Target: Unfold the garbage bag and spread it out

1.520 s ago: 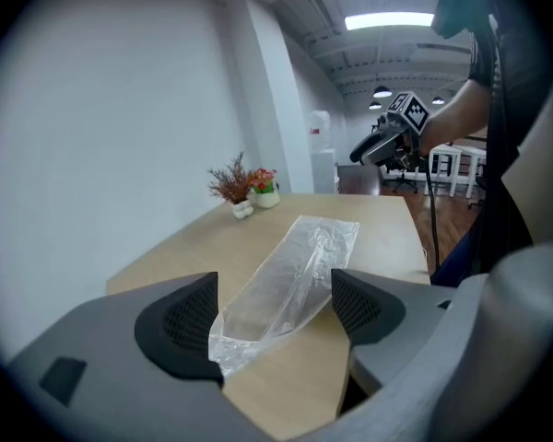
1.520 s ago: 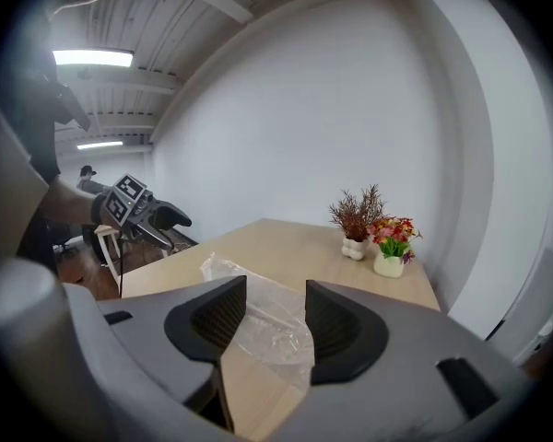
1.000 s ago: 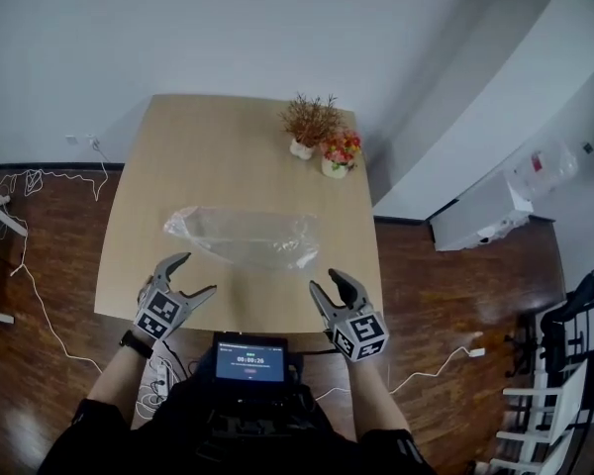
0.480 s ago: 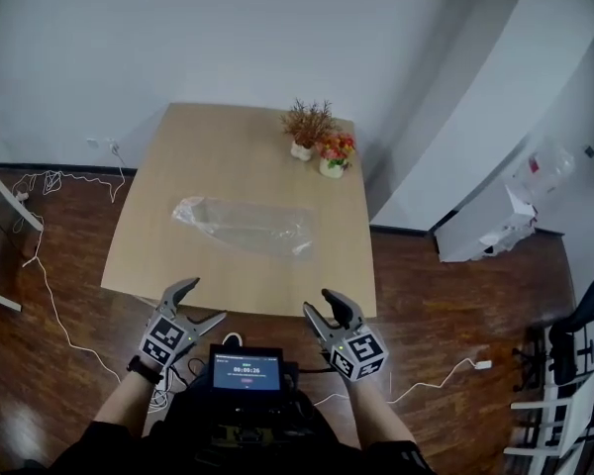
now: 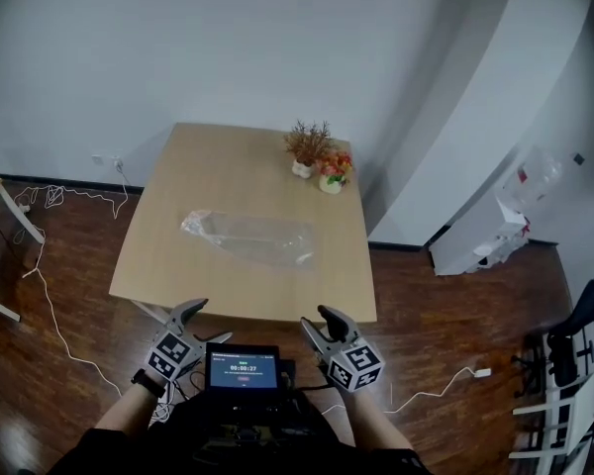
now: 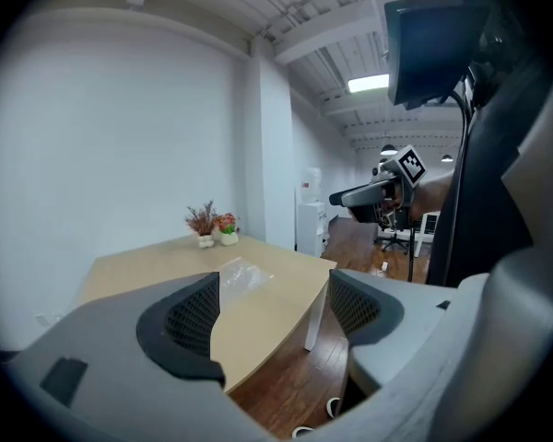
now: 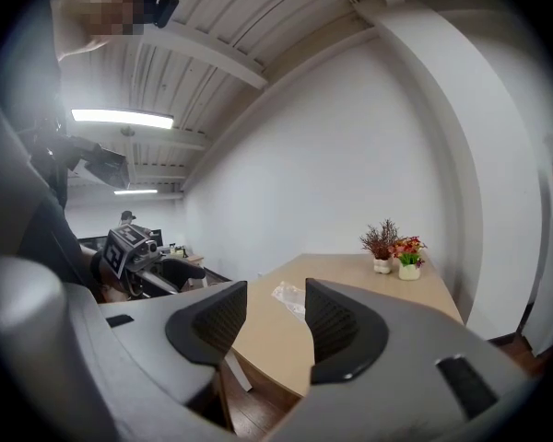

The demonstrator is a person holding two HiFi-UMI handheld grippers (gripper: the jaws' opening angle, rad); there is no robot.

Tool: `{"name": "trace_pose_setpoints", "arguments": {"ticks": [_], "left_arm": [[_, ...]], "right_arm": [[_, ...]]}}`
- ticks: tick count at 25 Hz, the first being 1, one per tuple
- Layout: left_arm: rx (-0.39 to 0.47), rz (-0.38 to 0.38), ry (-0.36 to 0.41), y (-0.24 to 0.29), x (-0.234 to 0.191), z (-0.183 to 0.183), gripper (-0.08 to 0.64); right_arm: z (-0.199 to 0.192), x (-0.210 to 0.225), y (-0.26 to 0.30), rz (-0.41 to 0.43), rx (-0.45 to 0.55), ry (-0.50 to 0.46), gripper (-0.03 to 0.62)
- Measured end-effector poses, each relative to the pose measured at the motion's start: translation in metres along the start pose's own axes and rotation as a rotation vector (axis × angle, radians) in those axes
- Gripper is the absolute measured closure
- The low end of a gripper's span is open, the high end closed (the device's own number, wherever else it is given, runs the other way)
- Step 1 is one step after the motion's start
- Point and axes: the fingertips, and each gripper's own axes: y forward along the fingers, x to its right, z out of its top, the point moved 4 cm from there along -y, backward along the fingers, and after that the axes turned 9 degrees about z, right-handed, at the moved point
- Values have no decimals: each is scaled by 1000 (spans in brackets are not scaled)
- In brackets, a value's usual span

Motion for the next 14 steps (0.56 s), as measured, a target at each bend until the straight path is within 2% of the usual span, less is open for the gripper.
{"name": "trace_pose_setpoints", "arguments": {"ticks": [7, 14], "left_arm": [[-7, -16, -6, -15, -2, -16, 181], [9, -27, -10, -17, -1, -19, 186]], "right_arm": [[12, -25, 7, 3, 19, -23, 368], [3, -29, -2, -30, 12, -15, 368]]}}
